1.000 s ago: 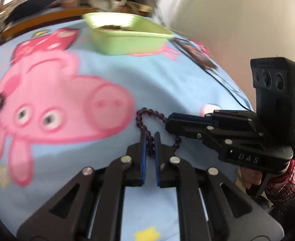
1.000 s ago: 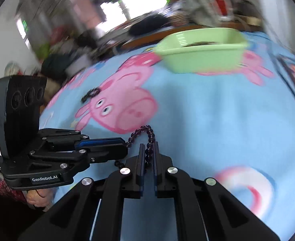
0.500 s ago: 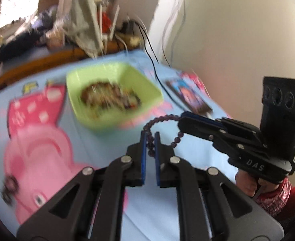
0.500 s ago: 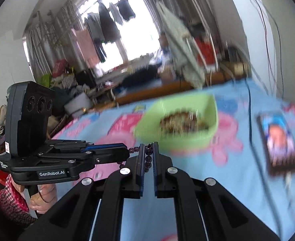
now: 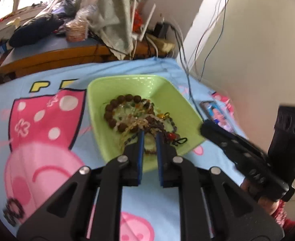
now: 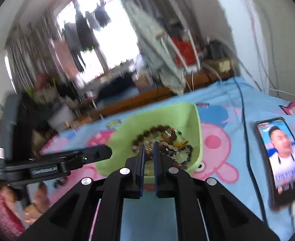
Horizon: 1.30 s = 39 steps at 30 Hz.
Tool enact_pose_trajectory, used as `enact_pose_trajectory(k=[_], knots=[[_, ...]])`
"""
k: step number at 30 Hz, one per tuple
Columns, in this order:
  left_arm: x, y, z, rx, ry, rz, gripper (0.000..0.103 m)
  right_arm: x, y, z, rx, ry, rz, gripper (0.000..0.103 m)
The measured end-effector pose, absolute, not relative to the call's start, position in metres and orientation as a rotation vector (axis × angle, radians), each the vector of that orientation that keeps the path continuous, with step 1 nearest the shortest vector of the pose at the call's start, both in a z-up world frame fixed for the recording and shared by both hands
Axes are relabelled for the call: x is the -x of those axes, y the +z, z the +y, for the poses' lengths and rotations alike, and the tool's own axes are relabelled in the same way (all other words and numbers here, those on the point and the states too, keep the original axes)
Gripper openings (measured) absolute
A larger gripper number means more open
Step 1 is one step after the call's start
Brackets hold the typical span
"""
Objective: Organize jewelry
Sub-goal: 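Move both grippers back toward the black bead bracelet on the cover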
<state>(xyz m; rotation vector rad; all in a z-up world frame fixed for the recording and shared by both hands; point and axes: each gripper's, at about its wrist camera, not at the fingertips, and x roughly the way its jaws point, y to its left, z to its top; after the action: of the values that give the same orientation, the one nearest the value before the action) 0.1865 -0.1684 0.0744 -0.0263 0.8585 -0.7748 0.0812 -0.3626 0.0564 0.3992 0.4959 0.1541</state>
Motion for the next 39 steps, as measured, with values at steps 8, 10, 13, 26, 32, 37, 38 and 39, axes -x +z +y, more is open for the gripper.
enact_pose_trajectory(k=[8,10,13,26,32,37,38,39], knots=[[-0.129,0.047,-0.087,0.037,-0.654,0.839,0.011,-0.038,0.034,-0.318,-0.495,0.269,0.555,0.0],[-0.117,0.039,-0.078,0.018,-0.602,0.847,0.011,-0.034,0.028,-0.301,-0.483,0.279,0.588,0.0],[-0.1,0.031,-0.069,-0.025,-0.519,0.819,0.011,-0.025,0.019,-0.283,-0.487,0.273,0.632,0.0],[-0.063,0.033,-0.052,-0.086,-0.477,0.742,0.011,0.006,0.031,-0.255,-0.427,0.198,0.626,0.0],[-0.057,0.035,-0.043,-0.081,-0.462,0.727,0.011,0.008,0.033,-0.244,-0.412,0.179,0.624,0.0],[-0.057,0.03,-0.038,-0.087,-0.436,0.716,0.011,0.006,0.032,-0.241,-0.398,0.142,0.626,0.0],[-0.057,0.029,-0.038,-0.092,-0.43,0.715,0.011,0.006,0.031,-0.242,-0.407,0.133,0.633,0.0],[-0.057,0.026,-0.038,-0.097,-0.427,0.716,0.011,0.005,0.031,-0.242,-0.411,0.127,0.634,0.0]])
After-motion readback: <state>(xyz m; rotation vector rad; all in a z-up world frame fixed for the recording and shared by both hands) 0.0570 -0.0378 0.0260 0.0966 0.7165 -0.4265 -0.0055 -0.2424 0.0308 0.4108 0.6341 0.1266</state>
